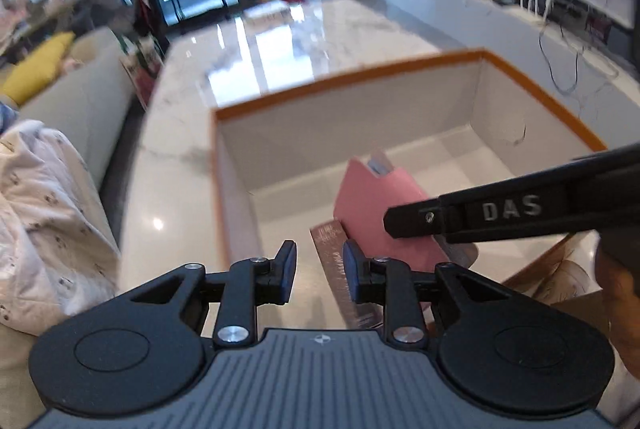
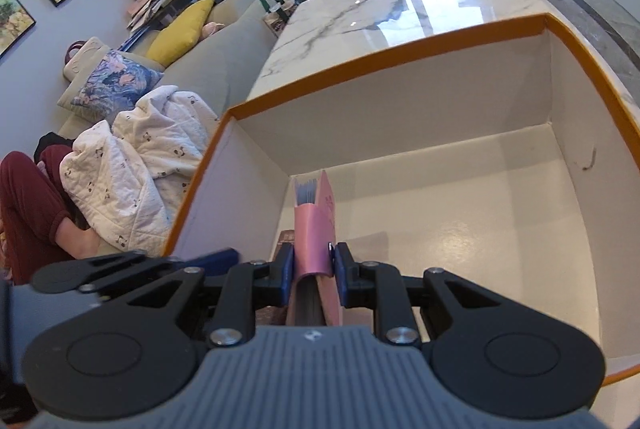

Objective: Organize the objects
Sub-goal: 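Carry the PHOTO CARD box and pink wallet with both tools over the orange box, then lower both items into the orange box and open both tools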

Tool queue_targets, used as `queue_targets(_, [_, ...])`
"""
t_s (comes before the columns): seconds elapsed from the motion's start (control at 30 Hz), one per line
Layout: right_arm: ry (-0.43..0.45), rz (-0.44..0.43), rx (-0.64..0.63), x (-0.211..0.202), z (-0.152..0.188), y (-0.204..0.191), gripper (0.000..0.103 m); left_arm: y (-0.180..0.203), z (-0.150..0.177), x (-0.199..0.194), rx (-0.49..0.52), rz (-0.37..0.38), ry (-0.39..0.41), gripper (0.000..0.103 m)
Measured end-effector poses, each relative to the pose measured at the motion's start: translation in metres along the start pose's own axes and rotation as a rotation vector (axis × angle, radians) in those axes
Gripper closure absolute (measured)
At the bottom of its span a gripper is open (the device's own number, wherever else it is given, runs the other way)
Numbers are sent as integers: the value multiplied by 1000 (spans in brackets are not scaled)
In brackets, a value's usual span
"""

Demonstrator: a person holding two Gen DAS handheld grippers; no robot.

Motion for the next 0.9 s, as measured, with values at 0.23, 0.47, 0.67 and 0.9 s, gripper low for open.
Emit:
queue_targets(0.23, [-22, -28, 4, 13, 3, -17, 80, -61, -4, -15, -349, 130, 45, 74])
queue_targets(0.47, [-63, -87, 45, 25, 8, -38, 80, -95, 5, 8, -575, 231, 102, 74])
queue_targets(0.67, [-108, -72, 104, 45, 18, -33, 80, -101, 22, 24, -640, 348, 70, 74])
queue_targets(0.9, [-91, -32, 114, 38, 14, -29, 80, -92, 24, 23, -579, 348, 84, 76])
Point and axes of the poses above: each gripper's, at about its wrist camera, not at the fingertips, and x roughly the way its jaws point, y to its right, z to its underside, the point moved 10 cm from there along x, roughly the way its jaws point, and after that the axes turned 10 degrees about -z, right-handed, at the moved point
